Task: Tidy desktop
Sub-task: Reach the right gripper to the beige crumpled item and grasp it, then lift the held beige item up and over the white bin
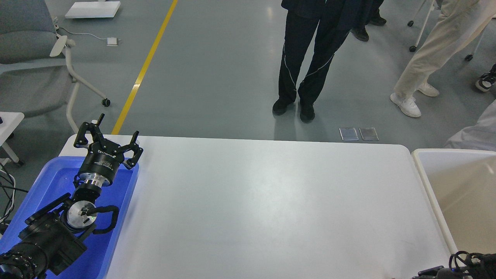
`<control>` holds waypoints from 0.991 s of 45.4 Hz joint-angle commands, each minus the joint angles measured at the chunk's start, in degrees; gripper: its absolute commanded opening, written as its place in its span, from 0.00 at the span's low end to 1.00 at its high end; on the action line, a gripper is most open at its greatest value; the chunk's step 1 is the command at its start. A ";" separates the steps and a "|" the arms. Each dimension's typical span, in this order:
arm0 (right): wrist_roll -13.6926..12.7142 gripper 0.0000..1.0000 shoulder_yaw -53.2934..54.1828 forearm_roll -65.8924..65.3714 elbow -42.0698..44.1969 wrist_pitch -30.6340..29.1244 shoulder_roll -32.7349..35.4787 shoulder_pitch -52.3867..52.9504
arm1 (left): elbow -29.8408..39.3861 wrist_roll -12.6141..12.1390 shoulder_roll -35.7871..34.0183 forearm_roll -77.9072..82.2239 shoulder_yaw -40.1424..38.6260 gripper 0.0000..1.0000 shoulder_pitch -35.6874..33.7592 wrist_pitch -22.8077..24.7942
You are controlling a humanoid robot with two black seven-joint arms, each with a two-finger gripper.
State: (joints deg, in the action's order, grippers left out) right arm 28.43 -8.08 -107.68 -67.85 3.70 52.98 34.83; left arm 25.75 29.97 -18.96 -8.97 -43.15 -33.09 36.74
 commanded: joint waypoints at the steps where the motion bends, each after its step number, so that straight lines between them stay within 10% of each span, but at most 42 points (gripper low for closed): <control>1: 0.14 0.00 -0.01 0.28 1.31 0.87 0.02 -0.20 | 0.00 0.00 -0.02 0.00 0.00 1.00 -0.04 0.00; 19: 0.40 0.00 1.31 5.64 1.58 -0.36 2.56 2.52 | 0.00 0.00 -0.02 0.00 0.00 1.00 -0.04 0.00; 45: 11.47 0.00 1.40 22.68 -15.47 -1.15 17.77 19.66 | 0.00 0.00 -0.02 0.00 0.00 1.00 -0.04 0.00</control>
State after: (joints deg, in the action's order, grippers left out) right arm 36.37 -6.80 -92.73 -77.37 3.13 65.19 47.09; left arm 25.75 29.97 -18.98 -8.98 -43.15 -33.08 36.74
